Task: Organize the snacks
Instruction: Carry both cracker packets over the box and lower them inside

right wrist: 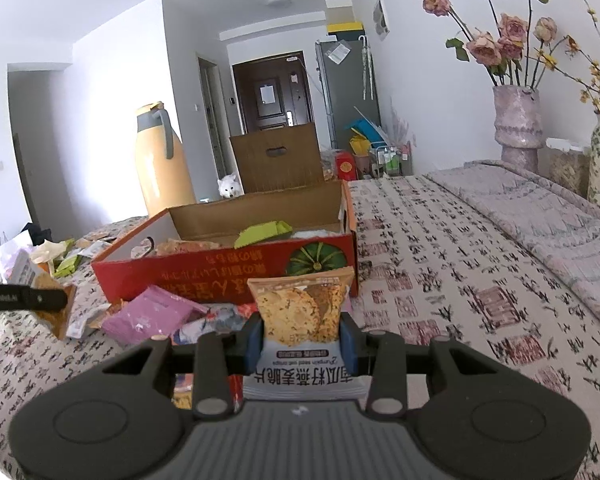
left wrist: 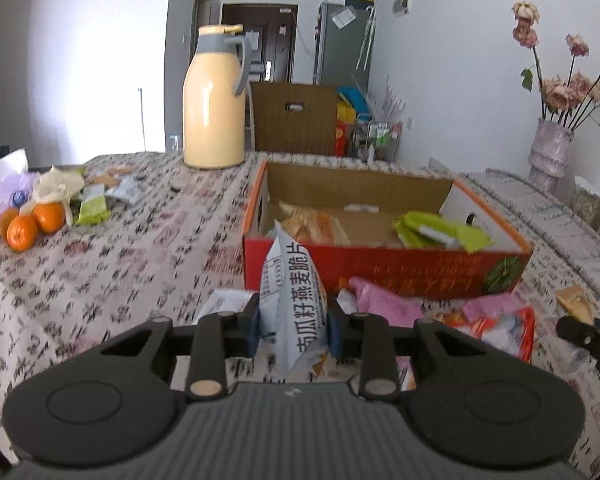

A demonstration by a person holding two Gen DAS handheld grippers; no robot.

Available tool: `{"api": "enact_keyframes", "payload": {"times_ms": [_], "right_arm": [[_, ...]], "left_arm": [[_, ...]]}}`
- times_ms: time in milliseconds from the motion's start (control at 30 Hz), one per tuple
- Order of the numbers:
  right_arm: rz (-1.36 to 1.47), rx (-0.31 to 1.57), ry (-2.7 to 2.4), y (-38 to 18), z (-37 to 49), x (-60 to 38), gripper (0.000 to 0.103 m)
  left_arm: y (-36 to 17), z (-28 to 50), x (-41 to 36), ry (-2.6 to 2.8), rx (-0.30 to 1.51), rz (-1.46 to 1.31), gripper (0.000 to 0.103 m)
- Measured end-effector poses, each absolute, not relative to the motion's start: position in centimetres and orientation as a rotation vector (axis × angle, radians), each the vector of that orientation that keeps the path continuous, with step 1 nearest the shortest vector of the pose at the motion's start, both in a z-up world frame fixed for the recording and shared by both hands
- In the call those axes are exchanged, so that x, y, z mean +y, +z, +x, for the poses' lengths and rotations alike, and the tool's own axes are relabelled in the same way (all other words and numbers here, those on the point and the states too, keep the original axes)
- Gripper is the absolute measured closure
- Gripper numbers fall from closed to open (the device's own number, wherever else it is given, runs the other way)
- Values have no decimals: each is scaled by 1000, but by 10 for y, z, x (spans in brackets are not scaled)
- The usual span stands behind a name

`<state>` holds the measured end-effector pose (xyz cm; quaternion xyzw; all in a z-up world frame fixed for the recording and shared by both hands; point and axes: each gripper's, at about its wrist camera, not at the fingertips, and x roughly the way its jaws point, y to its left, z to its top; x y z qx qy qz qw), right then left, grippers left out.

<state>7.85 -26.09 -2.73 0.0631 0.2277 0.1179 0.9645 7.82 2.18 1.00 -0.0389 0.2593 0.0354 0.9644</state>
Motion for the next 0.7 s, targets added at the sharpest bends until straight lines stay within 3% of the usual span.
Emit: {"api": "enact_keyframes", "payload": {"times_ms": [700], "right_arm": [[75, 344, 292, 23, 181, -221, 65]], "left_arm": [[57, 170, 6, 36, 408, -47, 72]]}}
